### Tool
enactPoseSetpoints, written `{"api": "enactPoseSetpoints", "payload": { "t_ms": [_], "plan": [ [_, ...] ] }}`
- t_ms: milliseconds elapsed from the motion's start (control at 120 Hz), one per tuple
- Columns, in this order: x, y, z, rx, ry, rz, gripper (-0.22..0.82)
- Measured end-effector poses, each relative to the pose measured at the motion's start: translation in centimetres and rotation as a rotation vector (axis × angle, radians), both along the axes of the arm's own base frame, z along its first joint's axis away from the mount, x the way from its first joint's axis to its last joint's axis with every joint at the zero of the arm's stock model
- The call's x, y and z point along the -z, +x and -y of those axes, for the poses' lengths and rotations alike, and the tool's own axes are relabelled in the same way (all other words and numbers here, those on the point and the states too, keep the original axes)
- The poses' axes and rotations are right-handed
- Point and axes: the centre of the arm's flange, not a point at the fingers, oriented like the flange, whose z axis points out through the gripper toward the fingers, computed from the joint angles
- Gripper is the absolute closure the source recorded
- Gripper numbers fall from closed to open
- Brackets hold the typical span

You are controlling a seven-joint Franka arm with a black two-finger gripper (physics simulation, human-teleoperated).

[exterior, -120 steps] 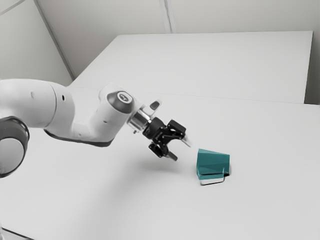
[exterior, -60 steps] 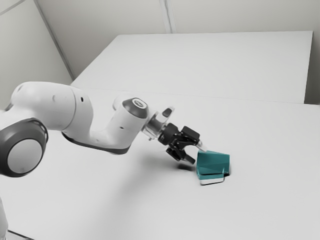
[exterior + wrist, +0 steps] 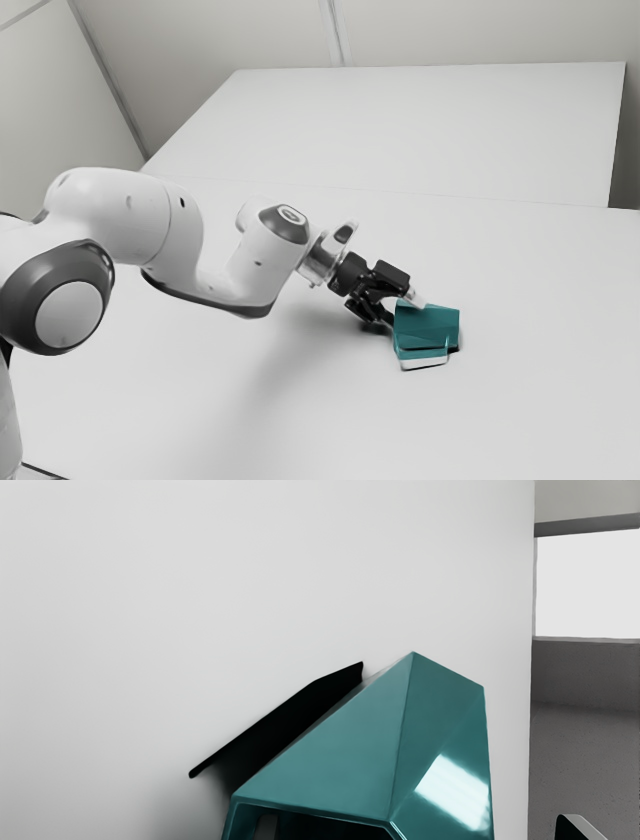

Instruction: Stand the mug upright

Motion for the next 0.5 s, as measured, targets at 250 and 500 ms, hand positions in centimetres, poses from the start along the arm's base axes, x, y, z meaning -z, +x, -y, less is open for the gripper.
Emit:
{"api": "enactPoseSetpoints", "payload": {
  "t_ms": [250,500],
  "plan": [
    [-0.21,0.02,0.08,-0.018,-0.053,0.035,0.02],
    [0.26,-0.37,0.04,-0.01,-0.072,0.058,0.06]
  ]
}}
